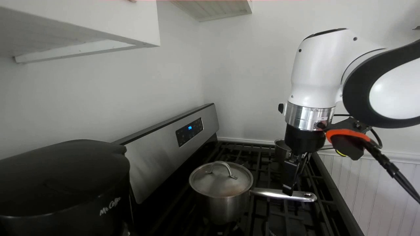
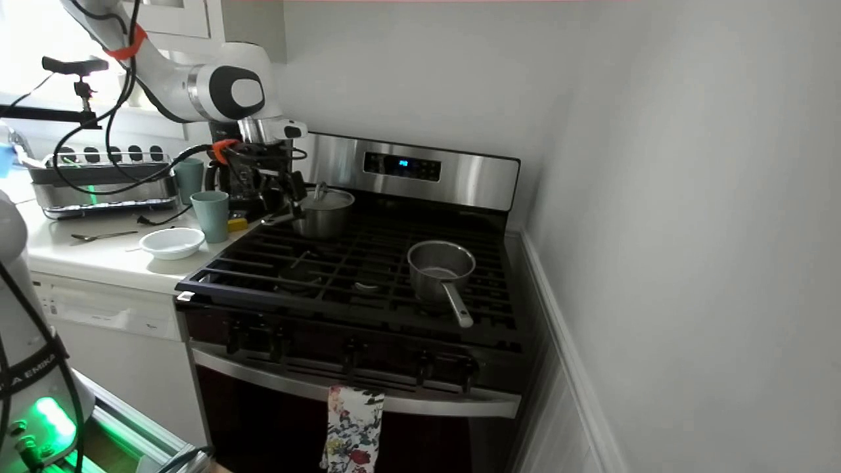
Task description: Slide the silver pot on the left to the bottom left cooker on the hob of the stove, press the middle left button right under the screen on the stove button display
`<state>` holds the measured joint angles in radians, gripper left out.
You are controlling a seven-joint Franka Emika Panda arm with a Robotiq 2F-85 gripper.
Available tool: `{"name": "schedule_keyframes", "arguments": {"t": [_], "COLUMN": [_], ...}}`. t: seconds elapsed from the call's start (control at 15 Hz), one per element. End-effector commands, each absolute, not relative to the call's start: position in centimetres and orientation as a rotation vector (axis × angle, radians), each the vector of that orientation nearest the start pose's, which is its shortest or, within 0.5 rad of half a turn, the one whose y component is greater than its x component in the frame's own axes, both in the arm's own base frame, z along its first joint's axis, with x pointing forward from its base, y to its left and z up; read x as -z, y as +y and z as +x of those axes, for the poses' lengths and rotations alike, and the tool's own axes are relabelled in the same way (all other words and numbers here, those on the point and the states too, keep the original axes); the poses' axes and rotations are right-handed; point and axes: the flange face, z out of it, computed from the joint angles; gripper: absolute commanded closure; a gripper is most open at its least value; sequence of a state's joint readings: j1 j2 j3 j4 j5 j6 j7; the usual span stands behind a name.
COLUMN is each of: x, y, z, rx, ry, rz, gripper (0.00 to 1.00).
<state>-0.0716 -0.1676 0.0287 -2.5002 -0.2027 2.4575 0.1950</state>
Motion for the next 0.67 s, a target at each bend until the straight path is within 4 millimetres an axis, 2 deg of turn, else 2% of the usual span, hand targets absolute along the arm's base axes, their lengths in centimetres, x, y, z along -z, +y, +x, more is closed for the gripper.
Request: {"name": "schedule_keyframes", "arguments": {"t": [0.0, 0.33, 0.4, 0.6], "x": [-34.2, -32.6, -32.5, -32.1], "y": [-1.5, -0.8, -0.7, -0.9], "z": [49.0, 50.7, 50.9, 51.3], "rx": [0.27, 0.248, 0.24, 0.219], "ry": [0.07, -0.013, -0.025, -0.061], "rz": [-3.212, -3.176, -3.17, -3.153], "gripper": [0.0, 0.0, 0.18, 0.41]}}
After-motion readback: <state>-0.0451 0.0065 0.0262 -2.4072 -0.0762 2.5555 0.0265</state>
